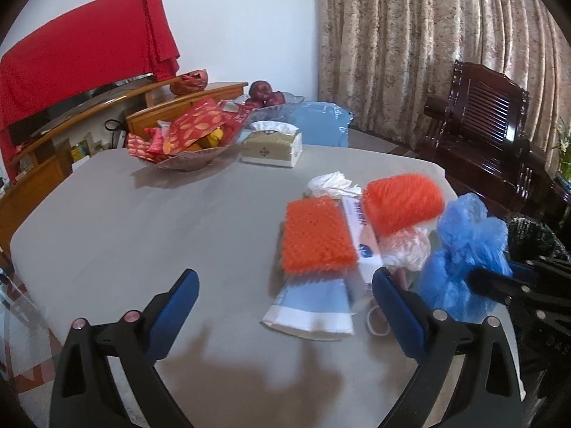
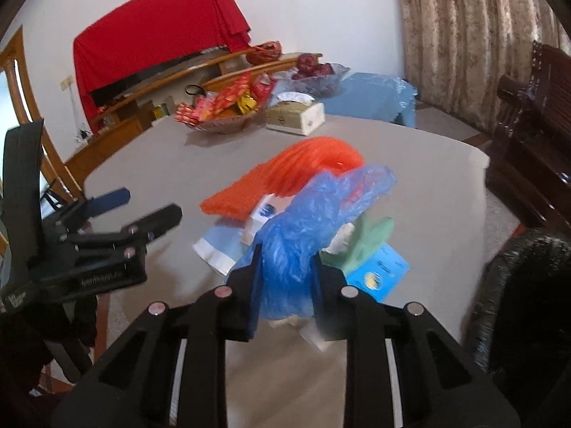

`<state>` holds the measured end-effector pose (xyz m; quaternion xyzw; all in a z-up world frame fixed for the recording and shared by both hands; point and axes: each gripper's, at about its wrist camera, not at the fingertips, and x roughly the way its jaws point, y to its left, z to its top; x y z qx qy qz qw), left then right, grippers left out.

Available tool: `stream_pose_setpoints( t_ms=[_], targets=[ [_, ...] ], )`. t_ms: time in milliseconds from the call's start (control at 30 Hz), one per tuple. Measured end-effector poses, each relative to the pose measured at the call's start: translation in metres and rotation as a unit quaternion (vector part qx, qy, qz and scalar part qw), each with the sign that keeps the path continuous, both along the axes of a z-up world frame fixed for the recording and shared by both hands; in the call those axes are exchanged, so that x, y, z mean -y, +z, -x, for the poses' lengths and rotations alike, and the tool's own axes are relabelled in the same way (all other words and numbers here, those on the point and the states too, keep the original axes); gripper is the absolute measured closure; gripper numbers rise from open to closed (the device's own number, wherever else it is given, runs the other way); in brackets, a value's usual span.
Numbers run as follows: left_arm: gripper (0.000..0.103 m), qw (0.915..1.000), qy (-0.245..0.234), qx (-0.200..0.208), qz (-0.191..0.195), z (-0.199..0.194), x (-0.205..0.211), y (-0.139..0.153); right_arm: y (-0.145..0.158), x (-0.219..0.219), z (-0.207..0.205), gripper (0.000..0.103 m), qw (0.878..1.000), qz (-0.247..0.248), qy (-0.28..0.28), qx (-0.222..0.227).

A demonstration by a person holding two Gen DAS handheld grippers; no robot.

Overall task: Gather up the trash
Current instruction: 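Grasp the blue plastic bag from the trash pile with the right tool, then grasp the orange foam net with the left tool while the right tool holds the blue bag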

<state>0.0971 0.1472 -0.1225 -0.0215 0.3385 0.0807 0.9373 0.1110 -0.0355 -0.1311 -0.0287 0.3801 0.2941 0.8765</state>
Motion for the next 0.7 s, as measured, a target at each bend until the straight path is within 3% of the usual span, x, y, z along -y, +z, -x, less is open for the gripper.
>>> stream_pose_setpoints(
  t_ms=[300,533,700],
  targets=[
    [0.008,0.9994,-0.032,0.007,0.011,-0.022,0.031,0.000,0.006,0.043,-0.029,0.080,0.996,0.012,-0.082,0.026],
    [0.007,0.9978,-0.066,0.003,0.009,-0.054,0.069,-0.011,0.000,0.059,-0.048,0.080,0.994,0.020,-0.108,0.027],
    [0.023,0.9966,-0.079,-0.020,0.013,-0.077,0.088,-0.027,0.001,0.068,-0.051,0.080,0.993,0.019,-0.117,0.026]
  ],
)
